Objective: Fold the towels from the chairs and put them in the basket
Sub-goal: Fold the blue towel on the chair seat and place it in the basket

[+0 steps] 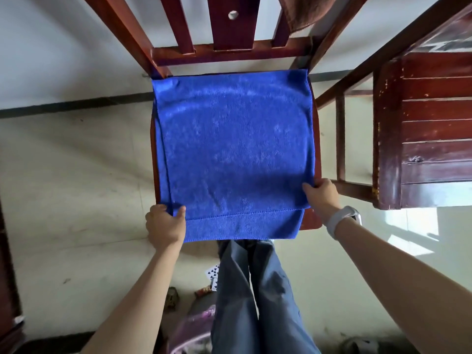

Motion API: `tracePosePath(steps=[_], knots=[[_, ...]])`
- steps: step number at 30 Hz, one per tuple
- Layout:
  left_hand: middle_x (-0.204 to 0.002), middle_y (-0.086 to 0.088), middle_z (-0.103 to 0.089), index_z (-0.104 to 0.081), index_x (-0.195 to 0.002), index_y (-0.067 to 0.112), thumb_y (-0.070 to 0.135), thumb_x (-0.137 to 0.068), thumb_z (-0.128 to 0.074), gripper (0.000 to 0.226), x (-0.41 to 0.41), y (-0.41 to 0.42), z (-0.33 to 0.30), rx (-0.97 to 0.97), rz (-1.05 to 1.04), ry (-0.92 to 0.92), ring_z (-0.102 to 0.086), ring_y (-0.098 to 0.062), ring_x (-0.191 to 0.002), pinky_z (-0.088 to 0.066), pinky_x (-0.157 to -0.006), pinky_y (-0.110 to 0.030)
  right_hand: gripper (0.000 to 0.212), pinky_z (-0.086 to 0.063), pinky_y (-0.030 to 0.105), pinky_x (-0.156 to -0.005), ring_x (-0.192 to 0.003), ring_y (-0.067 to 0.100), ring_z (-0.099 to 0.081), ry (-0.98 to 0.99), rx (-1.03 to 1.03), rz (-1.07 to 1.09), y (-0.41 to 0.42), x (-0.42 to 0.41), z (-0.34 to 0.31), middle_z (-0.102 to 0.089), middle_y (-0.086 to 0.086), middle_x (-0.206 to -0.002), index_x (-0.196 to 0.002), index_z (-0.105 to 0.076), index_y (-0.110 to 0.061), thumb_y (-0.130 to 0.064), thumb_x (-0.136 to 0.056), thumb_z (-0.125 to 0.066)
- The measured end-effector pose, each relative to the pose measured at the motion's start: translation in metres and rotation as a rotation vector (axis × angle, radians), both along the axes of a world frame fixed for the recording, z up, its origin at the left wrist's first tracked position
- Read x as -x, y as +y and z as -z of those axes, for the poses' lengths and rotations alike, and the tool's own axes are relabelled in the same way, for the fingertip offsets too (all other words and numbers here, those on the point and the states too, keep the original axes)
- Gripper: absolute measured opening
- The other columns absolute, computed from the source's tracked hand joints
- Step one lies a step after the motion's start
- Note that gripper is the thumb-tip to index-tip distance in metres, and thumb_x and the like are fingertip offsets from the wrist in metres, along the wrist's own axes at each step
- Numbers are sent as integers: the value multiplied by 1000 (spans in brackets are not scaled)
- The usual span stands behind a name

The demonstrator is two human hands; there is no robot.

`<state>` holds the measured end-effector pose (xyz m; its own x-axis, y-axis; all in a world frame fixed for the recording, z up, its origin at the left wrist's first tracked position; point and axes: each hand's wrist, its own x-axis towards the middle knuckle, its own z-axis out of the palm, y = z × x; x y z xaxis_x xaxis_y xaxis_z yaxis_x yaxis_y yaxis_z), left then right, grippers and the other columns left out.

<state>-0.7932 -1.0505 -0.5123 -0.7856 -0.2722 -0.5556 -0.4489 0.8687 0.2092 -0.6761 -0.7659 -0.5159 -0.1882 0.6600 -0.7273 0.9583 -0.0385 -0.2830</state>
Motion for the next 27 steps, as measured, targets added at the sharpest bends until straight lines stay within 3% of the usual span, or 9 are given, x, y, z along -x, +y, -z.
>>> tracePosePath(steps=[2, 5, 10, 12, 14, 16, 20, 25, 27], knots=[[-98, -16, -65, -55, -102, 4, 29, -84, -62, 32, 0, -3, 1, 8, 57, -19, -58, -38, -96, -46, -83, -44, 25, -47, 42, -83, -96, 36, -57, 22, -4, 17, -1, 2, -4, -58, 18, -104, -103, -55, -2, -16, -83, -54], [-95, -14, -66, -59, -99, 5, 23, -87, -58, 21, -2, -3, 0, -44, 104, 37, -58, -36, -92, -42, -80, -37, 13, -43, 36, -73, -83, 31, -52, 121, -63, 59, -7, 2, -14, -54, 6, -84, -93, -48, -10, -15, -82, -53], [-69, -2, -56, -62, -87, 6, 14, -86, -58, 9, -5, -20, -13, -387, -283, 122, -51, -23, -74, -41, -74, -32, 12, -43, 27, -64, -69, 15, -51, 355, -5, 234, -19, -14, -33, -55, 1, -77, -96, -57, -4, -11, -86, -53], [-63, 1, -52, -62, -88, 6, 13, -86, -58, 9, -9, -33, -19, -426, -340, 121, -50, -18, -64, -42, -68, -30, 9, -45, 25, -60, -66, 15, -54, 388, 42, 317, -24, -31, -37, -58, 2, -75, -90, -58, -4, -11, -87, -54], [-66, -1, -53, -62, -94, 1, 12, -87, -57, 14, -16, -43, -19, -400, -384, 78, -50, -16, -62, -43, -64, -28, 8, -48, 31, -64, -71, 22, -54, 336, 122, 370, -34, -48, -34, -57, 9, -78, -80, -58, -8, -10, -87, -55], [-80, -8, -57, -61, -101, 1, 12, -87, -56, 18, -24, -48, -13, -345, -417, -17, -52, -20, -73, -43, -71, -28, 17, -42, 35, -65, -73, 24, -48, 237, 194, 402, -46, -62, -26, -53, 11, -81, -71, -54, -12, -9, -87, -55], [-91, -8, -56, -59, -102, 6, 14, -90, -55, 15, -32, -42, -2, -328, -548, -143, -52, -22, -89, -46, -86, -35, 10, -43, 34, -70, -75, 24, -52, 142, 299, 495, -60, -71, -14, -55, 9, -83, -81, -54, -12, -11, -90, -52], [-92, -8, -56, -55, -86, 6, 9, -90, -56, 5, -34, -37, -4, -526, -869, -206, -57, -16, -73, -51, -82, -33, 8, -50, 37, -77, -70, 24, -59, 151, 512, 762, -59, -61, -13, -57, 9, -80, -83, -53, -11, -10, -91, -49], [-85, -9, -58, -57, -92, 3, 8, -88, -59, 7, -35, -39, -7, -567, -958, -218, -57, -14, -71, -49, -77, -30, 5, -50, 37, -76, -73, 27, -61, 156, 597, 839, -57, -59, -17, -58, 13, -84, -87, -53, -10, -10, -90, -49]])
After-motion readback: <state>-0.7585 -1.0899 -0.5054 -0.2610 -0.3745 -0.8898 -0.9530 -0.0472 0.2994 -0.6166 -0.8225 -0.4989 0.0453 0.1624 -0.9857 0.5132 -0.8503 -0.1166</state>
